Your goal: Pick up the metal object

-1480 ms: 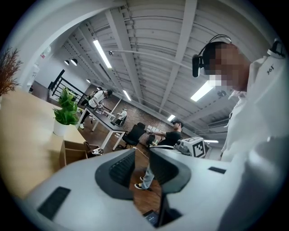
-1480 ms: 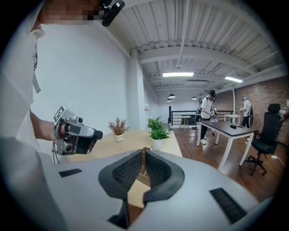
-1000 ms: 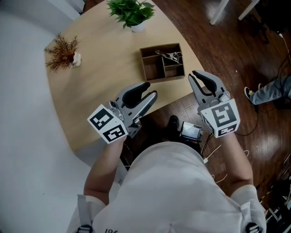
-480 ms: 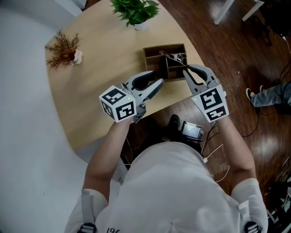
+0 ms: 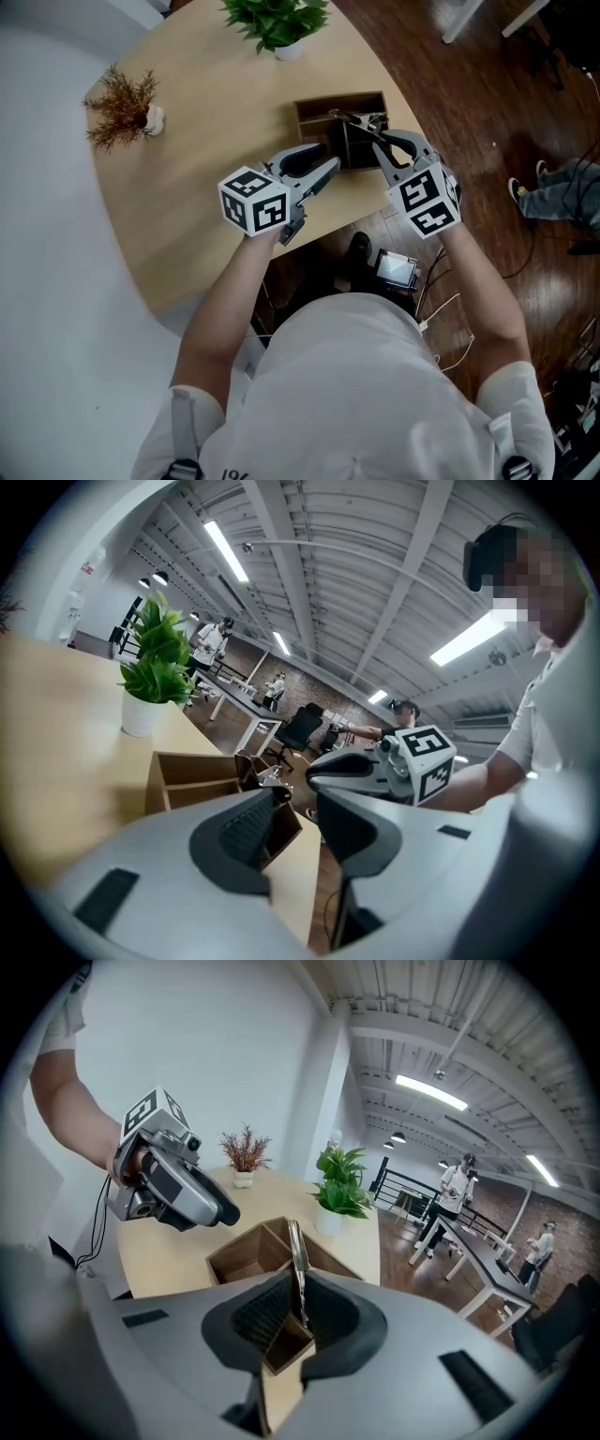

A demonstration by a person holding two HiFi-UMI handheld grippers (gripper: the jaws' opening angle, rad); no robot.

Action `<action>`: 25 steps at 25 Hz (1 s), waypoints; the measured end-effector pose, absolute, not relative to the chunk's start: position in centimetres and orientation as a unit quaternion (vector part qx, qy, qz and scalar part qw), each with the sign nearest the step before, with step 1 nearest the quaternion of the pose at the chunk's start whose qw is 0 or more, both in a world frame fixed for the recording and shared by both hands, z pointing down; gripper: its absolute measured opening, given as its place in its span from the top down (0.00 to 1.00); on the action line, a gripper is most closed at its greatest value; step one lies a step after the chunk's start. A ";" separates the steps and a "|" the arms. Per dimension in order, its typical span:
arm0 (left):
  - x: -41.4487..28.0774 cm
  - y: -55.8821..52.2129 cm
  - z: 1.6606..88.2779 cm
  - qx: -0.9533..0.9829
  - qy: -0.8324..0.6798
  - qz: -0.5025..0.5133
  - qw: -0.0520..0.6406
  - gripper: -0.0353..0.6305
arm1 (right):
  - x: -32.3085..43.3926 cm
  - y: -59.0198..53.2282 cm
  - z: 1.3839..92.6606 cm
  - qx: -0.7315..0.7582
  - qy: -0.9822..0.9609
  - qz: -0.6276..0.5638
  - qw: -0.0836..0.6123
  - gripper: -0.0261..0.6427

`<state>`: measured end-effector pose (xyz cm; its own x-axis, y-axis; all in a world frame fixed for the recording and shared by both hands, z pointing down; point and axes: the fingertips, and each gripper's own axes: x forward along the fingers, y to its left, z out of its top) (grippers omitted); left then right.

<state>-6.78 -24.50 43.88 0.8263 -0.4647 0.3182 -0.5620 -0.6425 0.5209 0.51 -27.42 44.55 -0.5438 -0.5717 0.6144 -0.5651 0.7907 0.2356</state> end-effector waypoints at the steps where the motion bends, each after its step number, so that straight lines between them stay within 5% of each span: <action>1: -6.7 -24.7 44.1 0.902 -0.283 0.079 0.315 0.76 | 0.5 -27.6 44.9 0.322 -0.878 -0.003 0.355 0.92; 25: -5.4 -26.3 48.0 0.888 -0.271 0.101 0.359 0.76 | 0.1 -30.3 51.5 0.295 -0.841 -0.026 0.453 0.94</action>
